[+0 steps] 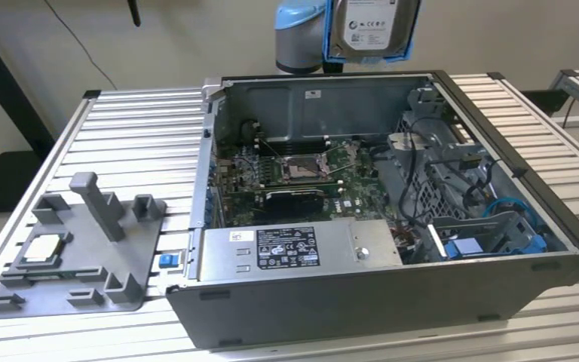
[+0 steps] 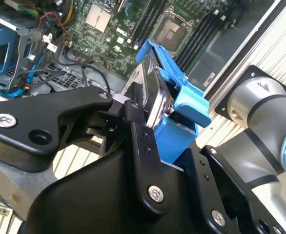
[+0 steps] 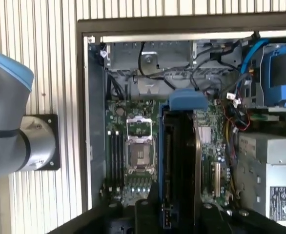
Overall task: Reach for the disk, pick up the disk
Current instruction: 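Pick up the disk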
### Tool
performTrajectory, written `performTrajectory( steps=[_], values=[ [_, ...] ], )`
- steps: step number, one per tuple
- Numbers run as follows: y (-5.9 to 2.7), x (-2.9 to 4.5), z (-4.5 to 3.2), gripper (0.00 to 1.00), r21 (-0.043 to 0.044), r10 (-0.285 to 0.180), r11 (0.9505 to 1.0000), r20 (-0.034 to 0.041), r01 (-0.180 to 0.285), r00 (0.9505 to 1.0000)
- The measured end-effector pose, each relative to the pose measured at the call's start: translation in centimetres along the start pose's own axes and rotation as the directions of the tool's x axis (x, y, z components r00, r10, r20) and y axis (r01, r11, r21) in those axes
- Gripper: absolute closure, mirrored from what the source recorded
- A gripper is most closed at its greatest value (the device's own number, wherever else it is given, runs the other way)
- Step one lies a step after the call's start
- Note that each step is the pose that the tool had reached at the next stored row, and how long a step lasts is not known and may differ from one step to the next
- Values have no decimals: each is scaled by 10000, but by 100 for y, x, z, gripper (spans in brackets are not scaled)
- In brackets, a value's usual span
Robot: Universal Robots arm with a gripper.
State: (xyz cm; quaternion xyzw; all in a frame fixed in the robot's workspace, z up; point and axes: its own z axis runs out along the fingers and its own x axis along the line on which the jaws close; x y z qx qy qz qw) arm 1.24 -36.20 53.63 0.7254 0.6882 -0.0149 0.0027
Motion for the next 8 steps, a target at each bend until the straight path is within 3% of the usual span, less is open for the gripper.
performTrajectory(
  steps=[8],
  values=[
    [99, 5, -2, 100, 0, 1, 10000, 1, -1, 10000]
  ],
)
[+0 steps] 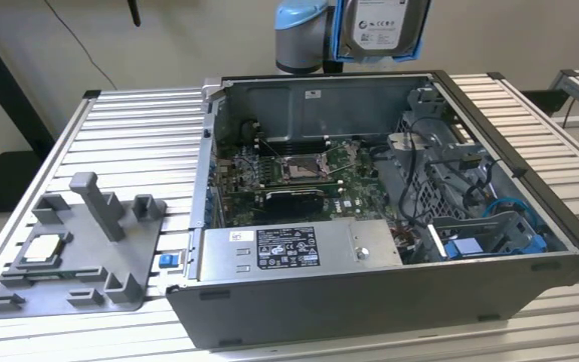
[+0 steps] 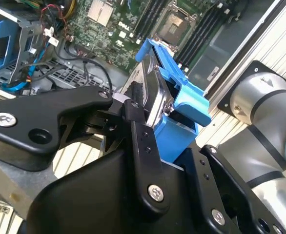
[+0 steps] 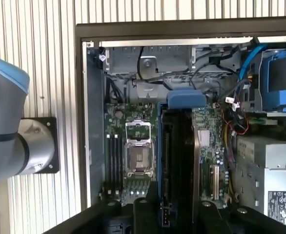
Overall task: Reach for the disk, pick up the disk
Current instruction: 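Pick up the disk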
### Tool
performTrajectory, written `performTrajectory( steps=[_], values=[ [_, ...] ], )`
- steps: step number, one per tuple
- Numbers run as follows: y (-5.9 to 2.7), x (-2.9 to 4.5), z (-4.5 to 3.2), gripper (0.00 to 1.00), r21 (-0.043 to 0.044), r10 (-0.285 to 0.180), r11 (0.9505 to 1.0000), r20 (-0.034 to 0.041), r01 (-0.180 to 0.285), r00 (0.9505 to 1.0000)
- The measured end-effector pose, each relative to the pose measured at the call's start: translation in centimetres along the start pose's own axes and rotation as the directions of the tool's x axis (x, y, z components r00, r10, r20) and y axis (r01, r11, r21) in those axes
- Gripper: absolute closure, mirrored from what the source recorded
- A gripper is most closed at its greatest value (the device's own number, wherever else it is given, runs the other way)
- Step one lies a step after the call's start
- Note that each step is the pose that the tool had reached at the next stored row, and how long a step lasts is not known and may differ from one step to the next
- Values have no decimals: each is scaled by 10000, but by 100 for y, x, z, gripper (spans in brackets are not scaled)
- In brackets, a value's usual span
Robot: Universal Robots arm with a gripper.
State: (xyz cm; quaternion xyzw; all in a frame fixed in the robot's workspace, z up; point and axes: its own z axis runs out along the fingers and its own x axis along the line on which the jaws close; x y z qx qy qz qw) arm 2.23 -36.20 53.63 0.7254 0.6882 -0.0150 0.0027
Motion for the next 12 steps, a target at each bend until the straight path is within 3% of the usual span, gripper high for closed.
performTrajectory(
  steps=[4, 12],
  values=[
    [60, 3, -1, 100, -1, 0, 10000, -1, 0, 10000],
    [262, 14, -5, 100, 0, -1, 10000, -1, 1, 10000]
  ],
)
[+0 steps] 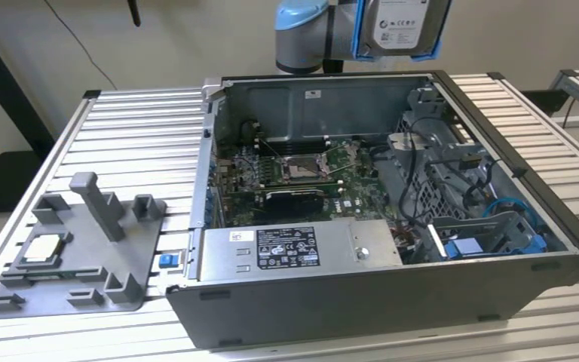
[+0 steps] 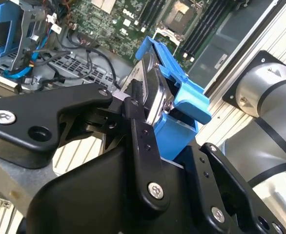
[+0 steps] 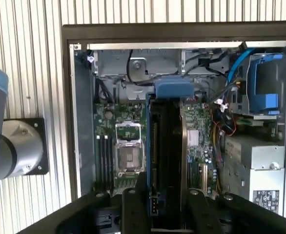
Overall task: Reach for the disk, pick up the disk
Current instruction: 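Pick up the disk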
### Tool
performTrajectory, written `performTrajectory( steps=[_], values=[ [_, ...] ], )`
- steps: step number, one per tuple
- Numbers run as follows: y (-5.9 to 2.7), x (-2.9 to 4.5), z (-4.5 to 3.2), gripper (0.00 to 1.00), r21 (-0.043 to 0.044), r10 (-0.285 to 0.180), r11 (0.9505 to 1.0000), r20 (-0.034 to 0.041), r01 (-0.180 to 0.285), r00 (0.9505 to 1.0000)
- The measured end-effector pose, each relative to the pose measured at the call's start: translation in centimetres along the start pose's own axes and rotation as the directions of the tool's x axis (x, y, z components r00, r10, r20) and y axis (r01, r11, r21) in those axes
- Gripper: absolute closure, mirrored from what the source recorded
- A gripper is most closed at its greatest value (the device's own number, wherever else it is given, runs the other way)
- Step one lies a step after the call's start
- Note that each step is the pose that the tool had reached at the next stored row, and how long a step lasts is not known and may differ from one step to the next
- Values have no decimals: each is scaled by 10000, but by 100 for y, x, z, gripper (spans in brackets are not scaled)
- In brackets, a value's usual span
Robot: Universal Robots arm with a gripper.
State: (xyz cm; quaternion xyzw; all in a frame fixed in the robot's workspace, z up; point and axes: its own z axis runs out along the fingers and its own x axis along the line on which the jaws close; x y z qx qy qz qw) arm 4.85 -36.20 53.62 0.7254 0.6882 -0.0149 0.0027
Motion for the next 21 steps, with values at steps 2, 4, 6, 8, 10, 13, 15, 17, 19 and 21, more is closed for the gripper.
performTrajectory(
  steps=[2, 4, 6, 8, 10, 13, 15, 17, 19, 21],
  values=[
    [48, 3, -1, 100, 0, 1, 10000, 1, -1, 10000],
    [99, 5, -2, 100, 1, 0, 10000, 2, 0, 10000],
    [146, 8, -3, 100, 0, 1, 10000, 0, -1, 10000],
    [191, 10, -4, 100, 0, 0, 10000, 1, 0, 10000],
    [233, 12, -4, 100, 0, 0, 10000, 0, 0, 10000],
    [304, 16, -6, 100, 0, 0, 10000, 1, 0, 10000],
    [351, 18, -7, 100, 0, 1, 10000, 1, -1, 10000],
    [395, 21, -7, 100, 0, 1, 10000, 0, -1, 10000],
    [432, 23, -8, 100, 0, 0, 10000, 0, 0, 10000],
    [465, 24, -8, 100, 0, 0, 10000, 0, 0, 10000]
  ],
)
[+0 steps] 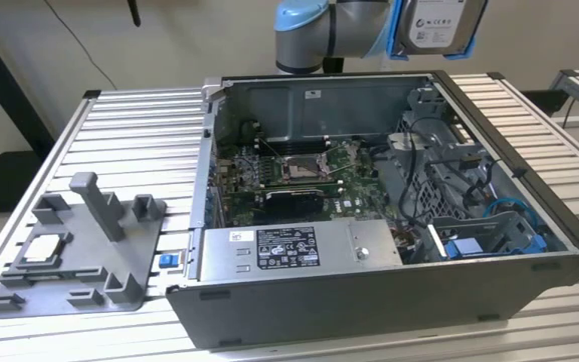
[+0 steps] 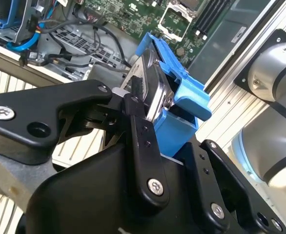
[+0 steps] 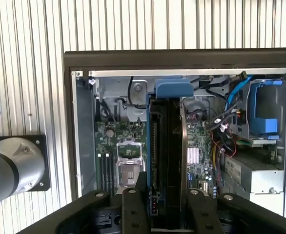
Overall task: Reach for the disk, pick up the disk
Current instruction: 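Pick up the disk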
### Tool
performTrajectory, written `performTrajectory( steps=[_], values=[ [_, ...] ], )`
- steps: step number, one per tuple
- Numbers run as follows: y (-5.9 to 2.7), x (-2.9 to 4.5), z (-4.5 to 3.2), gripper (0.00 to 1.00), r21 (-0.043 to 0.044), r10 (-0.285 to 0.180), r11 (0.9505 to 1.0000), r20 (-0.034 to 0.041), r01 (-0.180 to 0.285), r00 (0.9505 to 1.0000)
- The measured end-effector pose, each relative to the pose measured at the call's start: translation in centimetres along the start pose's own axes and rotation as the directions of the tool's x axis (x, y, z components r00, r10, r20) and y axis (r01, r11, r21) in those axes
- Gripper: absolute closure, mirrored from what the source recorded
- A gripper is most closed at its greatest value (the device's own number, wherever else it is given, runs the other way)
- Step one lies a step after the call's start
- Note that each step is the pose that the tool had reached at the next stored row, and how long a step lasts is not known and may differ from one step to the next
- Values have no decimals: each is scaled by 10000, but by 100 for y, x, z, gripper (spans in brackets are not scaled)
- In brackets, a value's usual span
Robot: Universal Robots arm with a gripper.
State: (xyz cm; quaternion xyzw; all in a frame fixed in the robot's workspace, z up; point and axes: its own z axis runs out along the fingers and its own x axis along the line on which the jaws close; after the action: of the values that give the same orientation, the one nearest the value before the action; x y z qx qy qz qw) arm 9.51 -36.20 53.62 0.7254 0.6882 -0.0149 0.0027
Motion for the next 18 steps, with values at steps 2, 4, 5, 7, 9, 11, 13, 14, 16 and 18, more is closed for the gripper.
performTrajectory(
  steps=[2, 4, 5, 7, 9, 11, 13, 14, 16, 18],
  values=[
    [13, 2, 0, 100, 0, 0, 10000, 0, 0, 10000],
    [14, 1, -1, 100, 0, 2, 10000, 1, -2, 10000],
    [14, 1, 0, 100, 0, 2, 10000, 0, -2, 10000],
    [17, 1, -1, 100, 0, 0, 10000, 1, 0, 10000],
    [17, 0, 0, 100, 0, 1, 10000, 0, -1, 10000],
    [17, 0, -1, 100, 0, 0, 10000, 1, 0, 10000],
    [20, 1, 0, 100, 0, -1, 10000, 0, 1, 10000],
    [22, 0, 0, 100, 0, -2, 10000, 1, 2, 10000],
    [28, -3, 0, 100, 0, 0, 10000, 0, 0, 10000],
    [40, -10, 0, 100, 0, -1, 10000, 2, 1, 10000]
  ],
)
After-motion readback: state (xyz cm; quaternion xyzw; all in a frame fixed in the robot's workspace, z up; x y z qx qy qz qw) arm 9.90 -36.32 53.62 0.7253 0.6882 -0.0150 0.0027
